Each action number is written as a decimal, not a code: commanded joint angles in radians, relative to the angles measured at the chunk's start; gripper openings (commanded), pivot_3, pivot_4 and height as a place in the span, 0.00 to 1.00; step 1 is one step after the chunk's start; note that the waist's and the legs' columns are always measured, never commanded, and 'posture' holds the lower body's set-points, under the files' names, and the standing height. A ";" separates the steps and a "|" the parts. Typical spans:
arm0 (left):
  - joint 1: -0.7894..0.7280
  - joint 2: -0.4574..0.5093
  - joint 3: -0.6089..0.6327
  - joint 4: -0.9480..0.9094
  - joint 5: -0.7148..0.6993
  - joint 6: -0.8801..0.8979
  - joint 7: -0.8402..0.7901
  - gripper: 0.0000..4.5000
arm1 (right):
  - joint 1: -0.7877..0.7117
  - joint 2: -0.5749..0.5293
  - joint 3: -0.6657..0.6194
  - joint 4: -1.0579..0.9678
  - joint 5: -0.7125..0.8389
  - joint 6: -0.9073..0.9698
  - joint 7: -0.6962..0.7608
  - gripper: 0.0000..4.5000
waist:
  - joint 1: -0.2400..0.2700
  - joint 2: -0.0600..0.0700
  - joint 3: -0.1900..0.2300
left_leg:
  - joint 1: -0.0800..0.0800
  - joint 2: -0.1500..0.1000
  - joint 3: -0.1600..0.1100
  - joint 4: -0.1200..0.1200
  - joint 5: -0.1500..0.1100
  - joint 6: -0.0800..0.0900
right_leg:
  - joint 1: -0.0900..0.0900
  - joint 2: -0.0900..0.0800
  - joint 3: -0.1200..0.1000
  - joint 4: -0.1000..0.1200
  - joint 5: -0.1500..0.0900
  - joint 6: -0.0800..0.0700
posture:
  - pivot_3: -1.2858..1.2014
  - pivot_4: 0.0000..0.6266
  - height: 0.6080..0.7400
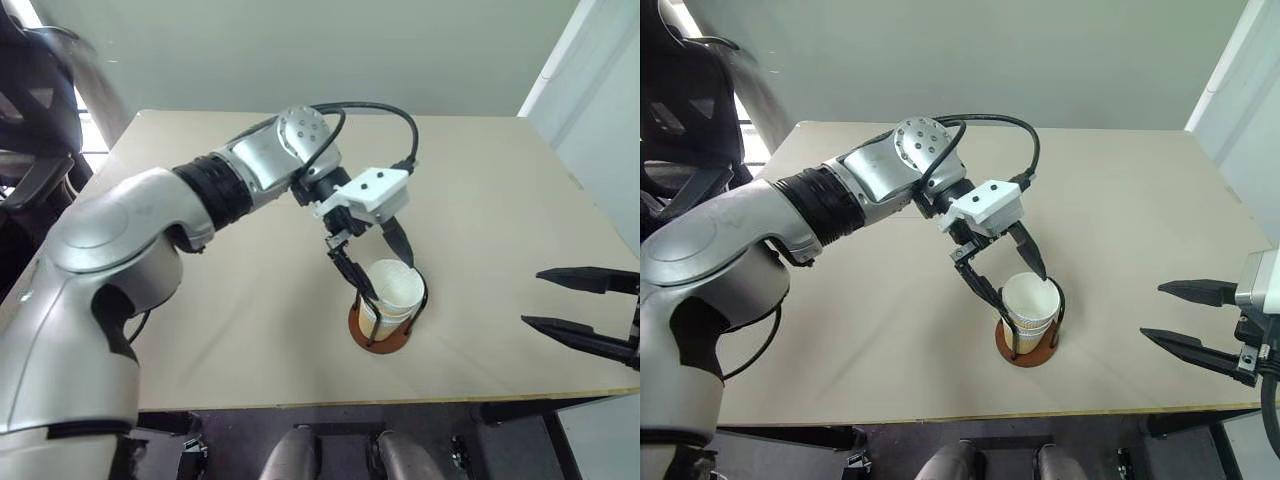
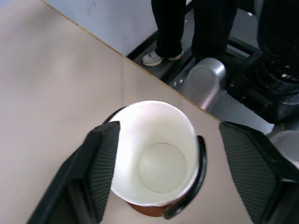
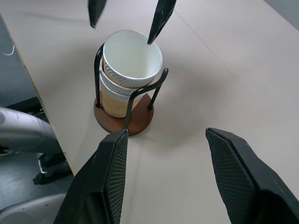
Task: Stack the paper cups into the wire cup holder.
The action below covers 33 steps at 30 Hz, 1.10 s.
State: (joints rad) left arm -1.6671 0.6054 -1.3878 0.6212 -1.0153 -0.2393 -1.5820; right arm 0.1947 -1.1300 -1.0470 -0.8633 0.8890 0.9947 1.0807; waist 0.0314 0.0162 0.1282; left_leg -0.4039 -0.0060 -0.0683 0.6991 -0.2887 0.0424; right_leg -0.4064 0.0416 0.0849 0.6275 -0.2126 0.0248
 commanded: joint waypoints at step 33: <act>1.919 0.300 2.227 -0.962 0.193 0.827 0.849 0.76 | -0.899 0.238 1.126 0.930 -0.503 -0.595 0.178 0.60 | -0.029 -0.004 -0.006 | 0.015 0.003 -0.001 -0.017 0.013 -0.019 | -0.002 0.004 0.000 0.008 -0.006 -0.028 | 0.52 0.24 1.00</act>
State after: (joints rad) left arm 0.2454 0.9135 0.7851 -0.2928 -0.8311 0.5797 -0.7654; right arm -0.6817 -0.8923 0.0816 0.0592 0.4032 0.4224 1.2454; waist 0.0028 0.0118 0.1224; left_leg -0.3881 -0.0027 -0.0698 0.6805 -0.2776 0.0273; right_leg -0.4089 0.0457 0.0847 0.6366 -0.2182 -0.0050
